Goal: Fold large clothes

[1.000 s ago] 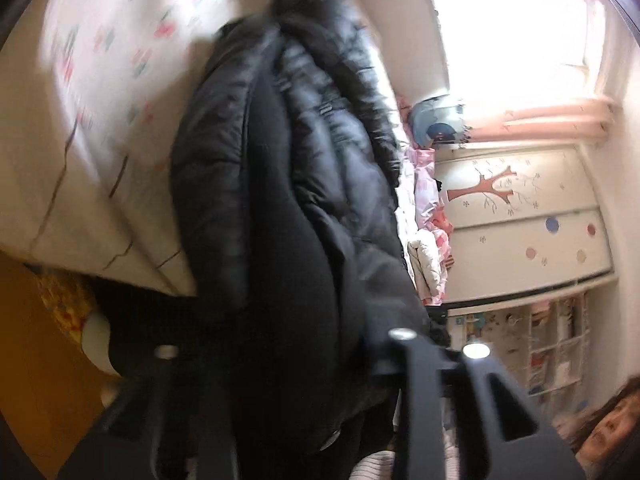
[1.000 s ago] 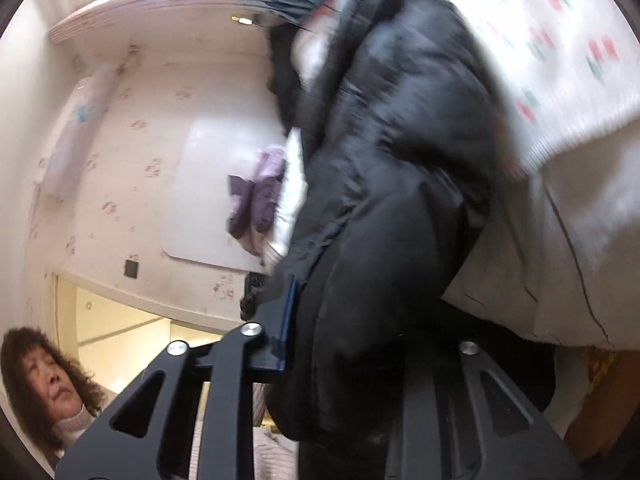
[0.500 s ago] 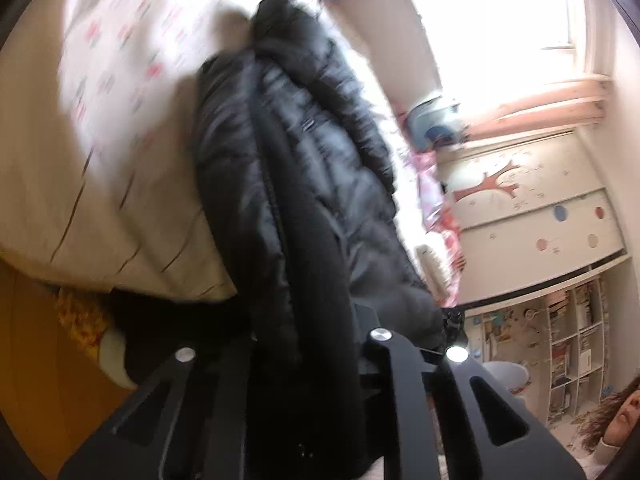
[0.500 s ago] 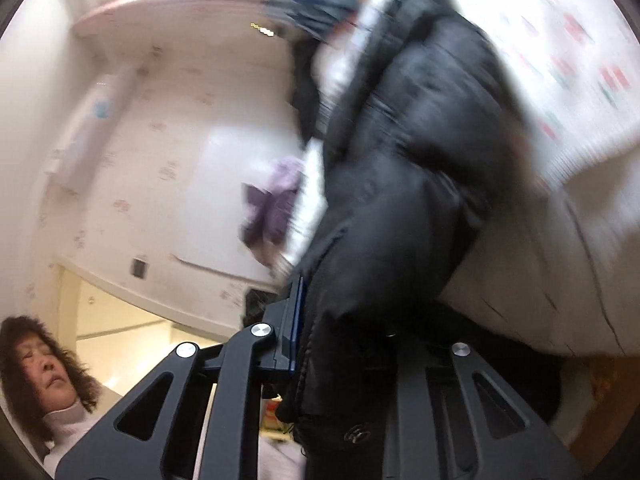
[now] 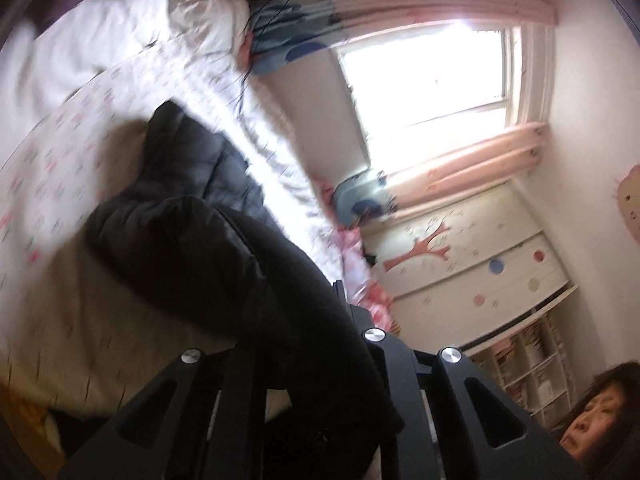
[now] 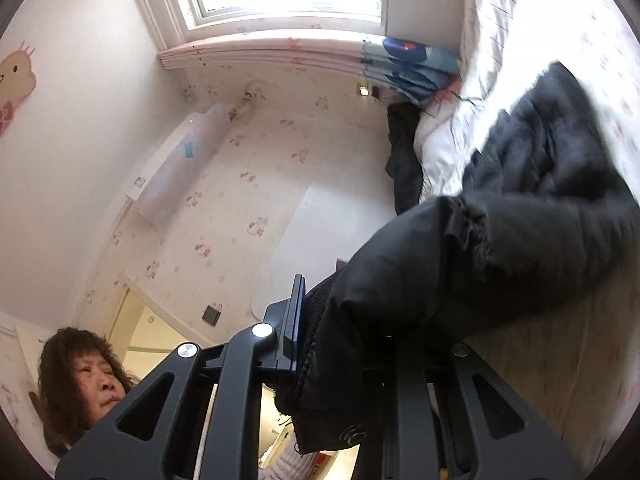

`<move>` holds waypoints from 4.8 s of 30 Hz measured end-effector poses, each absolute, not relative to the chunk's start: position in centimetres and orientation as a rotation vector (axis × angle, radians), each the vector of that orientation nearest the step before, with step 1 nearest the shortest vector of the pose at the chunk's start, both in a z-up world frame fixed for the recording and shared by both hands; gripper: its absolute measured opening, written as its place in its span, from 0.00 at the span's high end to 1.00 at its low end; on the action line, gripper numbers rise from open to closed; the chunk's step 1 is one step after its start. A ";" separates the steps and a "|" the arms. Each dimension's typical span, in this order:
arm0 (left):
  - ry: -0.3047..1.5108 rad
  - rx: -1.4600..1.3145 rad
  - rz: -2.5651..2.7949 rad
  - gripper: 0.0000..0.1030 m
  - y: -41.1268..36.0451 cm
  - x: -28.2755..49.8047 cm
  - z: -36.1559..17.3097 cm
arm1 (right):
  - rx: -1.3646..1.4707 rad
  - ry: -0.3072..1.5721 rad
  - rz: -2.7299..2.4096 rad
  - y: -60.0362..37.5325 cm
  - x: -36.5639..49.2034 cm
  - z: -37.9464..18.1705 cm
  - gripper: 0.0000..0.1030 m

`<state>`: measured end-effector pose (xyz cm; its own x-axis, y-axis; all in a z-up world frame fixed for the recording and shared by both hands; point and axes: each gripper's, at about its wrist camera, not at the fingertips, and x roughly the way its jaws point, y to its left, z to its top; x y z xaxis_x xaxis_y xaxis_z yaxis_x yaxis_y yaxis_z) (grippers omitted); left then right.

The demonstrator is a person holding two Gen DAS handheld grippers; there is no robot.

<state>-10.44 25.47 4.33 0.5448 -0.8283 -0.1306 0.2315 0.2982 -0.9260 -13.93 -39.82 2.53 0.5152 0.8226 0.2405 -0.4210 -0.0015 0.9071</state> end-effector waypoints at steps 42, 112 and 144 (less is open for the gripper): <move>0.830 -0.430 -0.624 0.07 4.8 19.5 2.8 | 0.181 0.864 0.310 -21.3 21.2 0.9 0.07; 0.676 -0.402 -0.220 0.07 12.1 18.5 -3.8 | 0.074 0.814 0.151 -26.4 18.0 -6.2 0.07; 1.128 -1.037 -0.511 0.07 20.8 3.0 -9.4 | 1.138 0.762 0.417 -39.4 0.3 -5.8 0.06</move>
<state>2.96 20.83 -9.35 0.3861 -0.7843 -0.4855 -0.1526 0.4648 -0.8722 0.28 -39.39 -5.83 0.6827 0.6529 -0.3281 0.0760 0.3832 0.9205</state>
